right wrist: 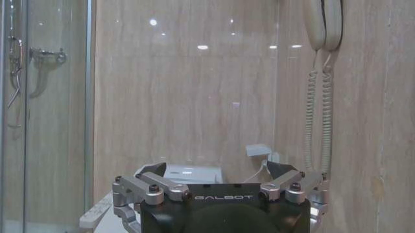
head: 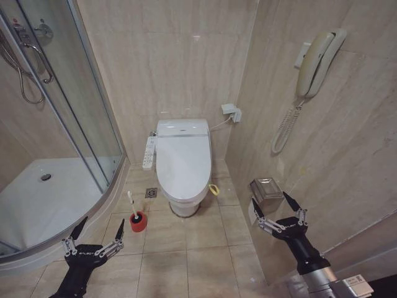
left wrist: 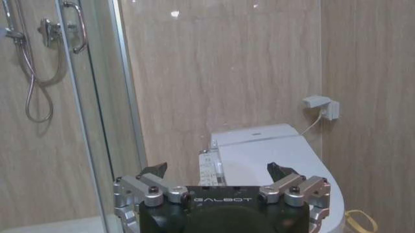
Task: Open the toilet lid, clean the toilet bowl with a toilet brush, close the toilet lid, and flush.
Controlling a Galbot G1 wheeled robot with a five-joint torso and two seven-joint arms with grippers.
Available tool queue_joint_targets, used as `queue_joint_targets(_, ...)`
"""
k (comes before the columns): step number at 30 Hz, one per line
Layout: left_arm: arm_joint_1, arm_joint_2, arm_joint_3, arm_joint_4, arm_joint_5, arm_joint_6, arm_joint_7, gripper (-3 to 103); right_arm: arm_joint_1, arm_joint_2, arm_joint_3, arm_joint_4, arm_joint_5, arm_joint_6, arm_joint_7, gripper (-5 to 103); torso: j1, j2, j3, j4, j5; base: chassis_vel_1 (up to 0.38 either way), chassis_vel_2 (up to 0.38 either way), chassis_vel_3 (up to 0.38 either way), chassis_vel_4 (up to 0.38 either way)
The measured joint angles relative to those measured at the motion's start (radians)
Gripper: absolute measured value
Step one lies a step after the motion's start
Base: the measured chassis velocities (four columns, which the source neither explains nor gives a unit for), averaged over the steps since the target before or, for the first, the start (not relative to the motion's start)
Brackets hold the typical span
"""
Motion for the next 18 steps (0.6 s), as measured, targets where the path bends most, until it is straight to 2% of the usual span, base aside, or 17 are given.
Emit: queue_joint_targets(18,0.0,0.0,0.0,0.0,0.0,0.0,0.0,100,0.0,0.0,0.0,0.0,0.0,0.0,0.0,100,0.0,0.0,0.0,0.0,0.0,0.0,0.0,0.0,0.0)
